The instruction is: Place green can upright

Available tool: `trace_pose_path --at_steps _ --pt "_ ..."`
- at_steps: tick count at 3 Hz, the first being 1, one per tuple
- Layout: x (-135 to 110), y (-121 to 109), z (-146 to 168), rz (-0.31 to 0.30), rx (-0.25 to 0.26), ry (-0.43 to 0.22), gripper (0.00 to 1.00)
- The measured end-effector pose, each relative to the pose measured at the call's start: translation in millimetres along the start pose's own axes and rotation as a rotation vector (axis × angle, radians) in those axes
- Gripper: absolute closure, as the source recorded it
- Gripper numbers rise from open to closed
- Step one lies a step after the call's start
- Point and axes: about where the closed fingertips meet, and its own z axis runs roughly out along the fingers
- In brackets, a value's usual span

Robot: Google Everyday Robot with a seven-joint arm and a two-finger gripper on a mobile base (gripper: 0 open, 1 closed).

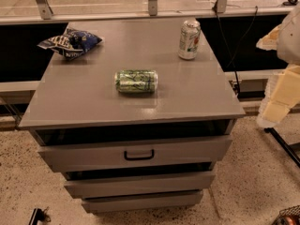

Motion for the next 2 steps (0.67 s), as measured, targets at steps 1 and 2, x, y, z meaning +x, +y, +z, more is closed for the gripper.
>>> trace_pose_path --at_steps 1,2 --pt "0 0 0 0.000 0.000 0.000 0.00" --pt "-29 -7 9 -0.068 -0.010 -0.002 0.00"
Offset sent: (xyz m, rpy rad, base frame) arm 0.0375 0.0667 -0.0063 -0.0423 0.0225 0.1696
